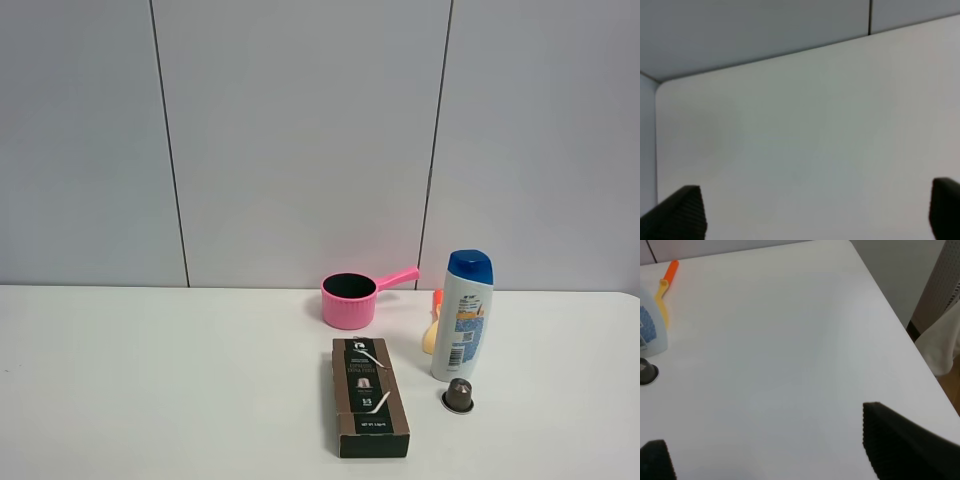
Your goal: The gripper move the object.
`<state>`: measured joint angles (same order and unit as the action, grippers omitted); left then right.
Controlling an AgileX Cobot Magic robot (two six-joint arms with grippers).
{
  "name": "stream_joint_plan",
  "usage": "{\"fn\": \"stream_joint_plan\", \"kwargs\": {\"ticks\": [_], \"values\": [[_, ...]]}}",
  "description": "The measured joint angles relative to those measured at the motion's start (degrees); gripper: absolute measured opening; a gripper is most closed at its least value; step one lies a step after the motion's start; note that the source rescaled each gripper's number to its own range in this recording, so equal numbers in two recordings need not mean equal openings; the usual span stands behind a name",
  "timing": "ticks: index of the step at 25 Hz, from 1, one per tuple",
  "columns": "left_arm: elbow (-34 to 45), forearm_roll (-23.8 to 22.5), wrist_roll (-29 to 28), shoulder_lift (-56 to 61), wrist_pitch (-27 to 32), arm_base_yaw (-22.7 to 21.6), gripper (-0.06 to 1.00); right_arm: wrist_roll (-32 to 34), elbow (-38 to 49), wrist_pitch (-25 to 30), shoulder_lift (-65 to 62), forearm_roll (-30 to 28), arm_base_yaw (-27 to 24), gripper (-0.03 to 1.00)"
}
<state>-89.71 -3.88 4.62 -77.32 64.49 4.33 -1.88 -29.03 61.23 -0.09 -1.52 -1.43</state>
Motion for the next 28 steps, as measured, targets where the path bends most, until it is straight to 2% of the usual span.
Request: {"fn": "stream_joint_plan", "kwargs": {"ticks": [3,7,19,28], "values": [[0.1,2.8,0.4,3.9,1.9,-2.2,0.81,0.0,0.0,0.0,0.0,0.0,0.0,1.0],[3.9,4.8,1.3,10.4,0.7,-2.5,0.81,0.0,0.0,0.0,0.0,0.0,0.0,1.0],[28.8,11.6,2.0,33.7,-12.4,-2.5,0.81,0.0,0.0,0.0,0.0,0.0,0.0,1.0],[46.6,12.9,2.1,50.6,-13.9,-2.5,0.82,0.0,0.0,0.0,0.0,0.0,0.0,1.0]]}}
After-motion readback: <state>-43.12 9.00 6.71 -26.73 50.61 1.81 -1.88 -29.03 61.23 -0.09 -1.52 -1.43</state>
